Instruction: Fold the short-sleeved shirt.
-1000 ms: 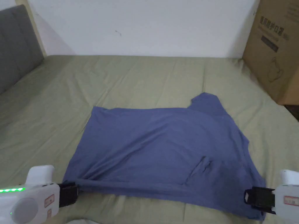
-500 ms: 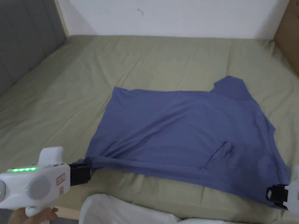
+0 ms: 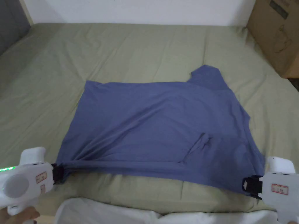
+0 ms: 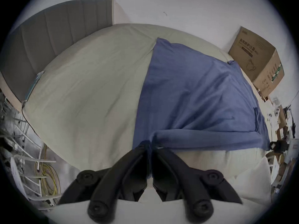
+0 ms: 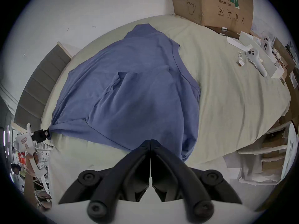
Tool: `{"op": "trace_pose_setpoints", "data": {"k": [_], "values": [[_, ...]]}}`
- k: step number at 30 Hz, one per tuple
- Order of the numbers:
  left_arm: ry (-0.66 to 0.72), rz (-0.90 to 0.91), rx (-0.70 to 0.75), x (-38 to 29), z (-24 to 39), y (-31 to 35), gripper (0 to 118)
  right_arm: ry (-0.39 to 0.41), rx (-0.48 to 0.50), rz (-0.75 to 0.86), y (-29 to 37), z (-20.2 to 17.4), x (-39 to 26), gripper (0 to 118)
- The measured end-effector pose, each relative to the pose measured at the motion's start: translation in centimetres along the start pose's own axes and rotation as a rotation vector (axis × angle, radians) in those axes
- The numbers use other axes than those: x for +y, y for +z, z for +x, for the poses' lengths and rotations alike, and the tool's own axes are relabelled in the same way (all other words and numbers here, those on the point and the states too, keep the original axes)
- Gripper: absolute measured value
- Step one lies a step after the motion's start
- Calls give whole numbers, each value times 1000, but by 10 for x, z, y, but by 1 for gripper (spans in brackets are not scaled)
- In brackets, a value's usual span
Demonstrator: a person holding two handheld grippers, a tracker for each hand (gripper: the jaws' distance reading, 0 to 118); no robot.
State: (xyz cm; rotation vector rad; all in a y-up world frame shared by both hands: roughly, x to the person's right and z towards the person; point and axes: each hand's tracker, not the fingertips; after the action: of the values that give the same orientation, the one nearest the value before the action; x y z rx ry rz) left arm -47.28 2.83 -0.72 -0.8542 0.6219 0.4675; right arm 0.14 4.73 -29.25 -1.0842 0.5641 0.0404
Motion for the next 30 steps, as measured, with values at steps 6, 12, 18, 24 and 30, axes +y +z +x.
{"op": "trace_pose_setpoints", "data": {"k": [6, 12, 18, 24, 30], "values": [[-42, 10, 24, 7, 5, 10, 4, 61, -43, 57, 2, 0, 16, 86], [-46, -5, 38, 5, 8, 7, 4, 56, -95, -81, -32, 12, 6, 0], [-37, -10, 32, 5, 3, 11, 4, 35, -61, -46, -17, 8, 8, 0], [-51, 12, 35, 24, 7, 23, 4, 20, -32, 7, 4, 8, 35, 0], [-87, 40, 38, 77, 14, 17, 4, -7, -22, 82, 4, 8, 100, 0]]}}
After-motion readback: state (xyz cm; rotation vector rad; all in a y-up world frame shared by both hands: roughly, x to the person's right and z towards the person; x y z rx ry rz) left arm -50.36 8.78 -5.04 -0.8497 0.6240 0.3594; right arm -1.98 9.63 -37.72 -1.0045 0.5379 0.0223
